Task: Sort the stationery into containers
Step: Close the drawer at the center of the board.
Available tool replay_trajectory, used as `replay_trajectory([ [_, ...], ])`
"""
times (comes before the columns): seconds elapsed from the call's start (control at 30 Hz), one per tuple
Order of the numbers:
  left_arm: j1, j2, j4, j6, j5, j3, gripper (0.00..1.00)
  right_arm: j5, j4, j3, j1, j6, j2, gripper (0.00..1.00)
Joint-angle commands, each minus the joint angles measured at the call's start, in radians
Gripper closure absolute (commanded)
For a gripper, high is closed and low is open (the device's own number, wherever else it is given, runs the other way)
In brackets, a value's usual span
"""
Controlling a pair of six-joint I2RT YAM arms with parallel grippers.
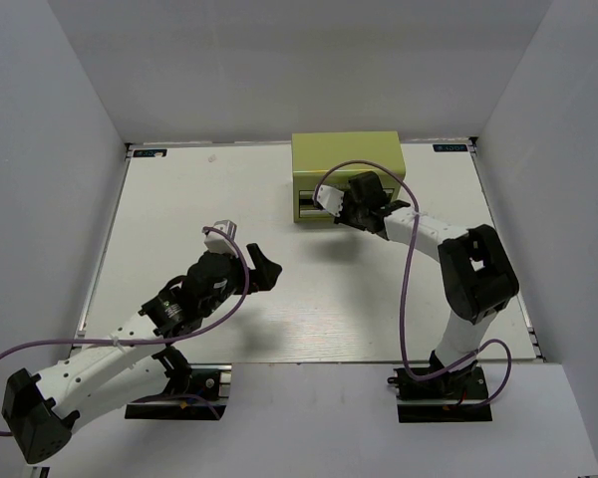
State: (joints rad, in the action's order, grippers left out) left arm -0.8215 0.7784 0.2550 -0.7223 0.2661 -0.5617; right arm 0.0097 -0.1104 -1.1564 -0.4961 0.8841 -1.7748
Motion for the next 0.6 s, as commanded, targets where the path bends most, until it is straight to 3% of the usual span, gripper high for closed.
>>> replay_trajectory([
  [0.0,0.001,-0.002,-0.011,-0.005,0.007,0.009,0.00,0.093,0.164,0.012,0.001,0.021,-0.020,1.00],
  [0.43,0.001,-0.002,-0.002,-0.005,0.016,0.009,0.00,0.118,0.230,0.040,0.004,0.030,-0.009,1.00],
  [0.57,0.001,-0.011,-0.002,-0.005,0.025,0.019,0.00,-0.132,0.028,0.049,0.004,-0.008,0.124,1.00],
])
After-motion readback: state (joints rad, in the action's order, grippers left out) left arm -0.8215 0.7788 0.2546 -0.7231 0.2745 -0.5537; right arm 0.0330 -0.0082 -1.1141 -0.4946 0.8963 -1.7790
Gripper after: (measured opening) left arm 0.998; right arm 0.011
